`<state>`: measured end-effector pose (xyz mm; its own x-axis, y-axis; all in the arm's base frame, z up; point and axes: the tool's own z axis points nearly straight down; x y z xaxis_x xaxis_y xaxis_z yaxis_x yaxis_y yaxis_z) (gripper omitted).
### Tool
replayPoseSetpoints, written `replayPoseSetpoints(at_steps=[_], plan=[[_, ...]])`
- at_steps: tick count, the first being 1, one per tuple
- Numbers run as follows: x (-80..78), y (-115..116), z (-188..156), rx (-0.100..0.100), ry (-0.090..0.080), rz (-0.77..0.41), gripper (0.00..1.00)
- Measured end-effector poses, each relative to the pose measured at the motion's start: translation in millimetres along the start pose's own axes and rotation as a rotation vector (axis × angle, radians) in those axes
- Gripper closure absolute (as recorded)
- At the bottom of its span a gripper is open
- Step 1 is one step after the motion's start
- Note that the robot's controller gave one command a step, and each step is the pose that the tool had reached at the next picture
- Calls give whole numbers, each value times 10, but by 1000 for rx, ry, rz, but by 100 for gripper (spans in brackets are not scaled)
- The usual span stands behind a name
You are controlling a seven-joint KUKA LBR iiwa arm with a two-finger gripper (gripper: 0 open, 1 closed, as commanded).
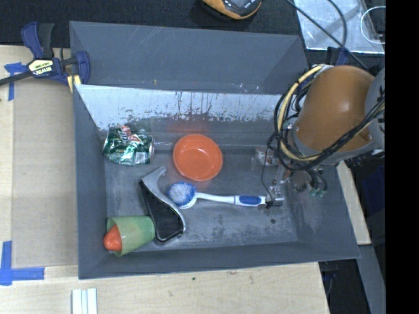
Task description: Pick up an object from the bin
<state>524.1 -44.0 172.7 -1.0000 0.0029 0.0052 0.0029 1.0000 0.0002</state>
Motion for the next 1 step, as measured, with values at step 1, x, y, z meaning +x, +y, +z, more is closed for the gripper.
replayPoseSetpoints(at_steps=[1], plan=[[-19,1,-43,1,-8,-3,0]])
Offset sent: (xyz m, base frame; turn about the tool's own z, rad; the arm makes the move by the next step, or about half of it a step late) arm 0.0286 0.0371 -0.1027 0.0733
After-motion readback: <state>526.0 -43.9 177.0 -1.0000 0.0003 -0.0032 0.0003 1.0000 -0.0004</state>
